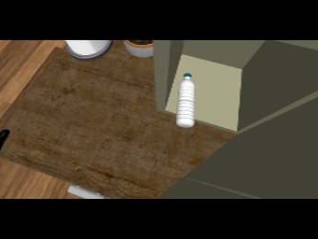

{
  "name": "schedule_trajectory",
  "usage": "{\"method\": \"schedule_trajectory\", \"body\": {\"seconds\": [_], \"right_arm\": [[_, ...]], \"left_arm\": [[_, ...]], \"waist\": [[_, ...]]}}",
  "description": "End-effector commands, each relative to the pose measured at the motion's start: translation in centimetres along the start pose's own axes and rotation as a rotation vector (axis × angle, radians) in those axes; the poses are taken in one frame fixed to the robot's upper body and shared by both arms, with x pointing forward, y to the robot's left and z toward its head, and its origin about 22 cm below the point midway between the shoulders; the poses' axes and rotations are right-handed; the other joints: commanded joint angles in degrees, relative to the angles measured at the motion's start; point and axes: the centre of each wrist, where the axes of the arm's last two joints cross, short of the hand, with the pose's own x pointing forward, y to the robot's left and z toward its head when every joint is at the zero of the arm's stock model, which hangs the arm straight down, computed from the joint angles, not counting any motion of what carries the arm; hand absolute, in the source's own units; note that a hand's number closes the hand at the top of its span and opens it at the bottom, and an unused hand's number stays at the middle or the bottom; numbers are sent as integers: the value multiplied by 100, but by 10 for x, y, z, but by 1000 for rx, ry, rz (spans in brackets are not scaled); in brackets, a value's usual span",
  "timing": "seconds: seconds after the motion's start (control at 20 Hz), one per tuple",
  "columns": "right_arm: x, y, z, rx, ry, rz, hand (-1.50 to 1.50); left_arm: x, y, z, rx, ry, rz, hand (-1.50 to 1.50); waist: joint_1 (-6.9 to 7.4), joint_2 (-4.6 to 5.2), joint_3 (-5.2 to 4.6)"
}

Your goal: Pick up the bottled water, place it into the cabinet and close the cabinet

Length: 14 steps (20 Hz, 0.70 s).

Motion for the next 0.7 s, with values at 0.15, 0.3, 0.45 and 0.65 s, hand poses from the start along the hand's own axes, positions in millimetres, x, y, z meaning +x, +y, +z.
{"method": "schedule_trajectory", "body": {"seconds": [0.15,0.3,0.45,0.65], "right_arm": [[-6,-26,-29,-69,115,87,150],[-9,-41,-42,-60,189,133,150],[-12,-56,-60,-75,240,156,150],[-16,-69,-87,-102,267,145,150]], "left_arm": [[1,5,1,4,13,1,-150],[2,6,0,-3,15,-1,-150],[3,9,-1,13,7,1,-150],[1,11,1,23,8,7,-150]], "waist": [[-50,-80,11],[-73,-111,17],[-117,-116,32],[-200,-145,50]]}}
